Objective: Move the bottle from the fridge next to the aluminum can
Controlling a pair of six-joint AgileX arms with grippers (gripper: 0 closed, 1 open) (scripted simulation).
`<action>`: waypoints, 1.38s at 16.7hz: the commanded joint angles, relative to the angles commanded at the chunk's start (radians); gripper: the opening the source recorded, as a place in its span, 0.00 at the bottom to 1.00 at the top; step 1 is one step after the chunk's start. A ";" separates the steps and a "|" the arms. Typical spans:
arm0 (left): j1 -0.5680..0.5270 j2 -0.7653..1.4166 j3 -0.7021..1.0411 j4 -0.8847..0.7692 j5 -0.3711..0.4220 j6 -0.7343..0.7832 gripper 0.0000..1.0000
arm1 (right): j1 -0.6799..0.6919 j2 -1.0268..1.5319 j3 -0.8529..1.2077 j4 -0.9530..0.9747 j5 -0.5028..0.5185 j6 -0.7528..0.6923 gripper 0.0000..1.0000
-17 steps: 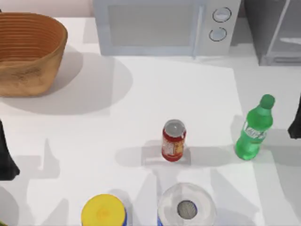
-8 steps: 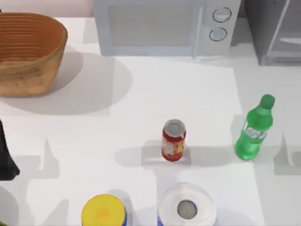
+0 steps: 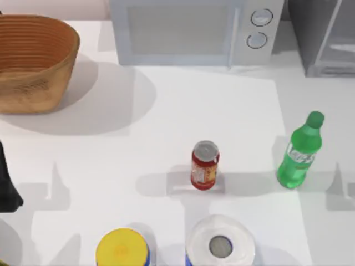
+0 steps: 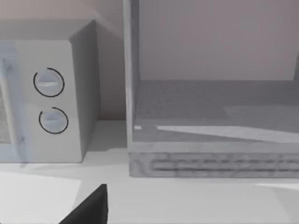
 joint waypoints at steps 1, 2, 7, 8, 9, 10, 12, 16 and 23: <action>0.000 0.000 0.000 0.000 0.000 0.000 1.00 | 0.000 -0.001 0.001 -0.001 0.000 0.000 1.00; 0.000 0.000 0.000 0.000 0.000 0.000 1.00 | -0.001 -0.011 0.009 -0.012 0.001 0.000 1.00; 0.000 0.000 0.000 0.000 0.000 0.000 1.00 | -0.004 -0.156 0.130 -0.227 0.002 -0.001 1.00; 0.000 0.000 0.000 0.000 0.000 0.000 1.00 | -0.004 -0.197 0.164 -0.300 0.002 -0.002 1.00; 0.000 0.000 0.000 0.000 0.000 0.000 1.00 | -0.003 -0.241 0.200 -0.382 0.001 -0.002 1.00; 0.000 0.000 0.000 0.000 0.000 0.000 1.00 | -0.003 -0.286 0.237 -0.469 0.001 -0.002 1.00; 0.000 0.000 0.000 0.000 0.000 0.000 1.00 | -0.003 -0.381 0.314 -0.654 -0.001 -0.002 1.00; 0.000 0.000 0.000 0.000 0.000 0.000 1.00 | -0.004 -0.568 0.466 -1.029 -0.002 -0.004 1.00; 0.000 0.000 0.000 0.000 0.000 0.000 1.00 | -0.006 -0.790 0.649 -1.443 -0.002 -0.011 1.00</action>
